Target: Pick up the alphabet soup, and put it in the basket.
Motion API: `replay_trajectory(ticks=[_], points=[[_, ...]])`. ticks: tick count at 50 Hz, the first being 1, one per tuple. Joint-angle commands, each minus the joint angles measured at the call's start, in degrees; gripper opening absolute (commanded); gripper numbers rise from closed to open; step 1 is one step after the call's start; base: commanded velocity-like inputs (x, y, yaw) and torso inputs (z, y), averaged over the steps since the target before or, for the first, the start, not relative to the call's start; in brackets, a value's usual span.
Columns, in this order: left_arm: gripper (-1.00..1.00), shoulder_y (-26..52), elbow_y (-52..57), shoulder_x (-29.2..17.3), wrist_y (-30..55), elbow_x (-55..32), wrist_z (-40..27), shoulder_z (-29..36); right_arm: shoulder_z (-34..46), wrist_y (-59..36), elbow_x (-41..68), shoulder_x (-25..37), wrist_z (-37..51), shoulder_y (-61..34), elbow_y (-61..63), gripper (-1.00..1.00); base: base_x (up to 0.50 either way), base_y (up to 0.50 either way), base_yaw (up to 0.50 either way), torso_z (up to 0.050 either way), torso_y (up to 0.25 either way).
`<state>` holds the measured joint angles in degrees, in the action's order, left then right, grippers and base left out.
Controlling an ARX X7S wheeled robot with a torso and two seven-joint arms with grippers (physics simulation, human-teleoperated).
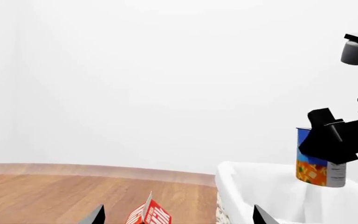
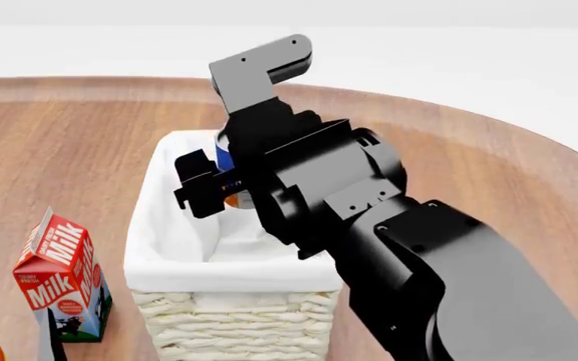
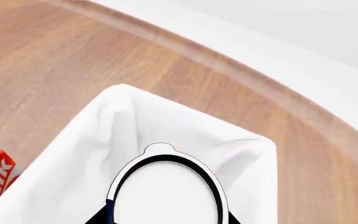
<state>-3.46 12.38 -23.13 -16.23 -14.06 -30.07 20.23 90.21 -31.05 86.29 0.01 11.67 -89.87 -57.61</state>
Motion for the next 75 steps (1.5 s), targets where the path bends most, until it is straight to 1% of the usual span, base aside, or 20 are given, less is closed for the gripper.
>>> replay_trajectory(ticks=[1,45,64,66,67,71,75], points=[[1.0,0.06,0.07,-0.1,0.21,-0.09,-0.13,0.08,-0.82,0.1,-3.2,0.0,-0.42,0.58,0.16,-1.0,0.0,0.0,0.0,0.01,0.0],[1.0,-0.07,0.27,-0.49,-0.02,-0.16,-0.57,0.26,-0.96,0.45,-4.55,0.0,-1.1,3.77,1.11,-1.0,0.0,0.0,0.0,0.0,0.0],[1.0,-0.32,1.21,-0.6,0.68,0.58,-1.46,0.5,-1.06,0.53,-4.85,0.0,-1.19,3.85,1.08,-1.0,0.0,0.0,0.0,0.0,0.001],[1.0,-0.11,1.52,-0.7,2.27,1.15,-2.02,0.62,-1.07,0.58,-4.83,0.0,-1.23,3.81,1.19,-1.0,0.0,0.0,0.0,0.0,0.0],[1.0,-0.05,1.29,-0.73,1.8,-0.1,-1.17,0.75,-1.07,0.56,-4.78,0.0,-1.15,3.72,1.24,-1.0,0.0,0.0,0.0,0.0,-0.195],[1.0,-0.16,0.98,-0.63,0.62,0.41,-1.29,0.6,-1.03,0.74,-4.85,0.0,-1.26,3.63,1.33,-1.0,0.0,0.0,0.0,0.0,-0.227],[1.0,-0.12,0.64,-0.66,-0.21,-0.37,-0.66,0.66,-1.05,0.77,-4.8,0.0,-1.33,3.33,1.37,-1.0,0.0,0.0,0.0,0.0,-0.021]])
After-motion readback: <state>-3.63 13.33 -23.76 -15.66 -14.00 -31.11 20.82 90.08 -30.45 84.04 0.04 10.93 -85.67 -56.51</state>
